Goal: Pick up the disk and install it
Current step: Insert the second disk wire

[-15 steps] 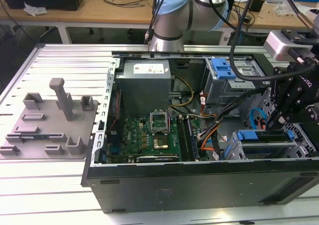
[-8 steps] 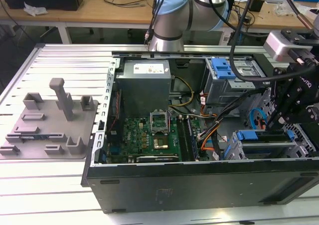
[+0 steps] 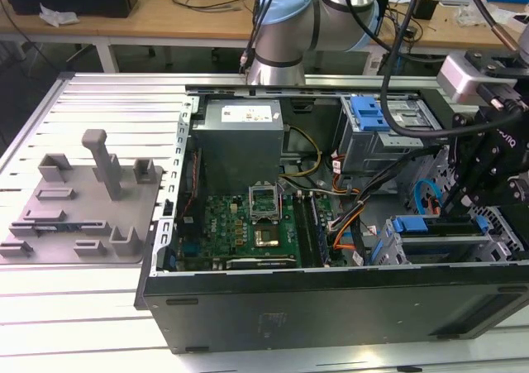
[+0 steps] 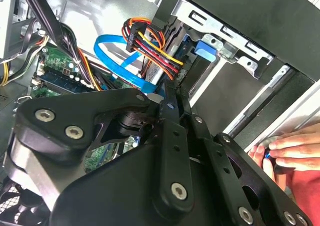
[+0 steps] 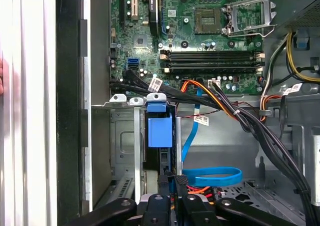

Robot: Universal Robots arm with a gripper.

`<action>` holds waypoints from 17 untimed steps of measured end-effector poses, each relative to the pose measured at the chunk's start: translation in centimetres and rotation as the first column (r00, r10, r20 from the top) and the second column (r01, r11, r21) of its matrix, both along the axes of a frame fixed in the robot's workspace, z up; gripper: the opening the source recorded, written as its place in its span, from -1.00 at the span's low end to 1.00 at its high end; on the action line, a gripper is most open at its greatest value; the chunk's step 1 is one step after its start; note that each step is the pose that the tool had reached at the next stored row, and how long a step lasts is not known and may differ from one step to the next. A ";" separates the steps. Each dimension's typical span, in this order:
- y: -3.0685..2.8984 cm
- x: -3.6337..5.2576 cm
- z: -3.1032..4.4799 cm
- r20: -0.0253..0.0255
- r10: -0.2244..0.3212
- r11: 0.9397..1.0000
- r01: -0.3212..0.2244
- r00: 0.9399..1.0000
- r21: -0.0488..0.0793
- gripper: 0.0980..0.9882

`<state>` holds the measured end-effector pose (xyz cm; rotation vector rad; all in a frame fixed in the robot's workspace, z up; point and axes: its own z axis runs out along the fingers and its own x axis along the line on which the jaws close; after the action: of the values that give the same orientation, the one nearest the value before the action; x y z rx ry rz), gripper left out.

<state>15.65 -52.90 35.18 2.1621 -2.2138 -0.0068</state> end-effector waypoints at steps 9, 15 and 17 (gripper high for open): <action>0.00 0.00 -0.33 0.000 0.002 1.000 -0.002 1.000 0.001 -0.86; 0.00 0.00 -0.50 0.000 0.003 1.000 -0.003 1.000 0.001 -0.86; 0.00 0.00 -0.55 0.000 0.003 1.000 -0.003 1.000 0.001 -0.86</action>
<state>15.65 -52.90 34.62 2.1663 -2.2111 -0.0082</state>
